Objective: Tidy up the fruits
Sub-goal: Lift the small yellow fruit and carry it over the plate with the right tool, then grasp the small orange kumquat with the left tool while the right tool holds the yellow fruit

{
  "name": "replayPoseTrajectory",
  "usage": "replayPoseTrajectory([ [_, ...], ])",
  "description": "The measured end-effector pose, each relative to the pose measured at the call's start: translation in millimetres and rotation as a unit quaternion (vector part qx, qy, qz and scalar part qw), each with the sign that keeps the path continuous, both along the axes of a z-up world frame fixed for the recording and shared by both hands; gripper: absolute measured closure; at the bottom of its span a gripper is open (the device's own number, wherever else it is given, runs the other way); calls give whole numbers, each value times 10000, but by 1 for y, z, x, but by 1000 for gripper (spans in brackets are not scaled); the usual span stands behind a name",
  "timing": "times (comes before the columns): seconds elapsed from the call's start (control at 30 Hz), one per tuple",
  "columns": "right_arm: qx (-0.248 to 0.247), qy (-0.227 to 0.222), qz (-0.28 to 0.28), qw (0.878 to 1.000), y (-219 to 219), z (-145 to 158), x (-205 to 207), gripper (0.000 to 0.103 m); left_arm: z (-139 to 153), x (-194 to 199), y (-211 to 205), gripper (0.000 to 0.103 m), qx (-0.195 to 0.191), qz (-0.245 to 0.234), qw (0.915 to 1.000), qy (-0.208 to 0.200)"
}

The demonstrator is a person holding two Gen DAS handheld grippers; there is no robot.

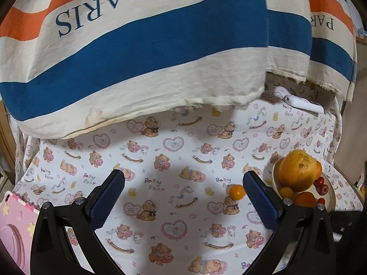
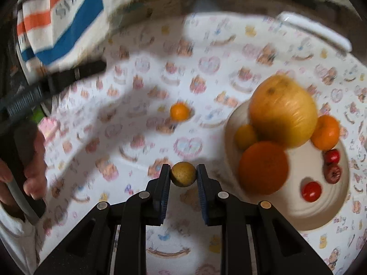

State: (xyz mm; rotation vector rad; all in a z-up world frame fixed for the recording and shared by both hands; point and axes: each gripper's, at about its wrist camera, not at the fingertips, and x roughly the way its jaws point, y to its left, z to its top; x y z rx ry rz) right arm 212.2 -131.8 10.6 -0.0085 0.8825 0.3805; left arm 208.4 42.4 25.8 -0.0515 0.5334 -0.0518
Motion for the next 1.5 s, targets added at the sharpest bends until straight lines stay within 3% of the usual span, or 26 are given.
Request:
replayPoseTrajectory([
  [0.13,-35,-665,-532,9964,-21,18,-3,79,4,-5,-7,1,39,-94,9999,-27],
  [0.37,109,-1103,-1270,9857,-57,39,-4,79,6,-12,-22,1,216,-217,9994,-148],
  [0.47,-432,-1686,-1544,9726,-58,46,-9,79,3,-13,-28,1,350,-240,9990,-158],
  [0.6,-810,-2040,-1773,9594,-60,47,-13,79,-2,-14,-37,1,477,-304,9983,-143],
  [0.73,-584,-2136,-1916,9562,-70,50,-18,79,-6,-15,-45,1,486,-427,9979,-82],
  [0.87,-588,-2317,-2264,9443,-78,46,-18,79,-6,-16,-48,1,240,-516,9983,124],
  [1.13,-554,-2198,-2461,9424,-91,41,-10,79,-17,3,-60,2,347,-398,9976,454],
  [1.37,-704,-2044,-2631,9402,-97,37,-4,79,-31,52,-62,21,-295,-489,9882,1421],
  [1.5,-810,-1809,-2879,9369,-106,36,2,79,-43,68,-72,42,-381,-599,9802,1850],
])
